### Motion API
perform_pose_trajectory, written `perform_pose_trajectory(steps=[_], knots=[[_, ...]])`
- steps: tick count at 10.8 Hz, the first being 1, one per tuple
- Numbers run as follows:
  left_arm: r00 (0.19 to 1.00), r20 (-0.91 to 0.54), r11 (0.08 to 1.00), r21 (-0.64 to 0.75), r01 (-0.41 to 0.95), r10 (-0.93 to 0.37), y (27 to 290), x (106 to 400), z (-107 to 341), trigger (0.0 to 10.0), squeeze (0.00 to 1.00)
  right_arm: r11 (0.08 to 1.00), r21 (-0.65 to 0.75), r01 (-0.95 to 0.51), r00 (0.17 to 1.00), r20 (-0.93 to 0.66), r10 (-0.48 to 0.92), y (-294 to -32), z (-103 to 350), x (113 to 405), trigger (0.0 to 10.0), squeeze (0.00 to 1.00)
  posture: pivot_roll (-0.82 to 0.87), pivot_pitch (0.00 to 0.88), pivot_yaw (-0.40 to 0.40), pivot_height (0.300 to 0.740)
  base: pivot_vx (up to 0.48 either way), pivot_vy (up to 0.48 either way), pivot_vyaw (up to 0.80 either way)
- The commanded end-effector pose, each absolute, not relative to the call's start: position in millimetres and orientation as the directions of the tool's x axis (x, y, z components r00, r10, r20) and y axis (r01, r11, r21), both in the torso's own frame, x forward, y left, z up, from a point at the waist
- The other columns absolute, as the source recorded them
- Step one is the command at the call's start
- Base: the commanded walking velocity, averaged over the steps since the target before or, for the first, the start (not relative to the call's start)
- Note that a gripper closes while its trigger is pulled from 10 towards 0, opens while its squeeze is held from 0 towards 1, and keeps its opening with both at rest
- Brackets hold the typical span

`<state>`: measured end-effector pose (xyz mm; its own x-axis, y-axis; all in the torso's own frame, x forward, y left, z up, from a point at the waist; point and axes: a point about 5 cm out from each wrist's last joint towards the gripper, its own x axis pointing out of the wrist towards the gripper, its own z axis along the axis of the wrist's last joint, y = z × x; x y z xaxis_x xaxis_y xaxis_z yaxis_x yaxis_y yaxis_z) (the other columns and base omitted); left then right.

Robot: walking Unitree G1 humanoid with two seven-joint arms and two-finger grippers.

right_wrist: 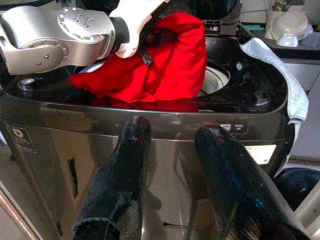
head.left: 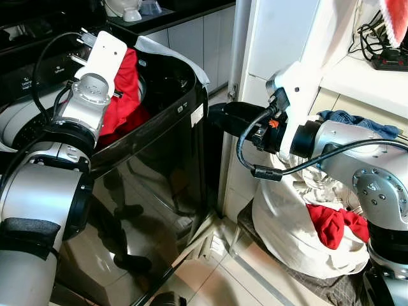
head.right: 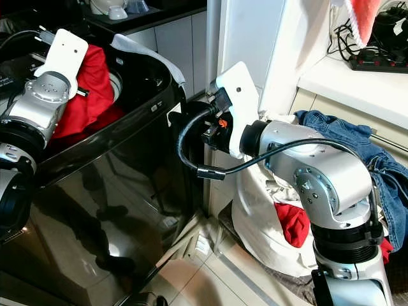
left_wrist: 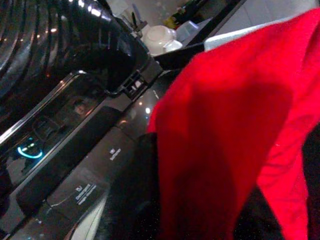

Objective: Clothes washing

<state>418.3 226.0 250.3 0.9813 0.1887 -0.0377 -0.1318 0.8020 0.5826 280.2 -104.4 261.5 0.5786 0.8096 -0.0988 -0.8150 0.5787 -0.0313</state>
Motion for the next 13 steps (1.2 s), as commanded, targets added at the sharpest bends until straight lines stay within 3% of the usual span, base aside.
perform_pose_trajectory(steps=[1, 5, 9, 10, 13], knots=[[0.983, -0.029, 0.809, 0.573, -0.131, 0.18, 225, 420, 260, 10.0, 1.0, 0.568, -0.038, -0.822, 0.569, -0.1, 0.816, -101, 264, 278, 10.0, 0.0, -0.01, 0.0, 0.09, 0.74, 0.0, 0.0, 0.0], [0.987, -0.051, 0.751, 0.655, -0.083, 0.153, 225, 420, 259, 10.0, 1.0, 0.597, -0.001, -0.802, 0.594, -0.092, 0.799, -102, 265, 283, 10.0, 0.0, -0.01, 0.0, 0.093, 0.74, 0.0, 0.0, 0.0], [0.987, -0.107, 0.769, 0.638, -0.025, 0.12, 222, 420, 255, 10.0, 1.0, 0.667, 0.03, -0.744, 0.663, -0.092, 0.743, -108, 266, 293, 10.0, 0.0, -0.01, 0.0, 0.087, 0.74, 0.0, 0.0, 0.0], [0.981, -0.178, 0.819, 0.572, 0.041, 0.075, 219, 419, 247, 10.0, 0.0, 0.718, 0.039, -0.695, 0.711, -0.112, 0.694, -114, 265, 301, 10.0, 0.0, 0.0, 0.0, 0.085, 0.74, 0.0, 0.0, 0.0], [0.949, -0.314, 0.865, 0.481, 0.142, 0.019, 222, 416, 235, 10.0, 0.0, 0.75, 0.039, -0.66, 0.74, -0.14, 0.658, -120, 263, 306, 10.0, 0.0, 0.0, 0.0, 0.079, 0.74, 0.0, 0.0, 0.0]])
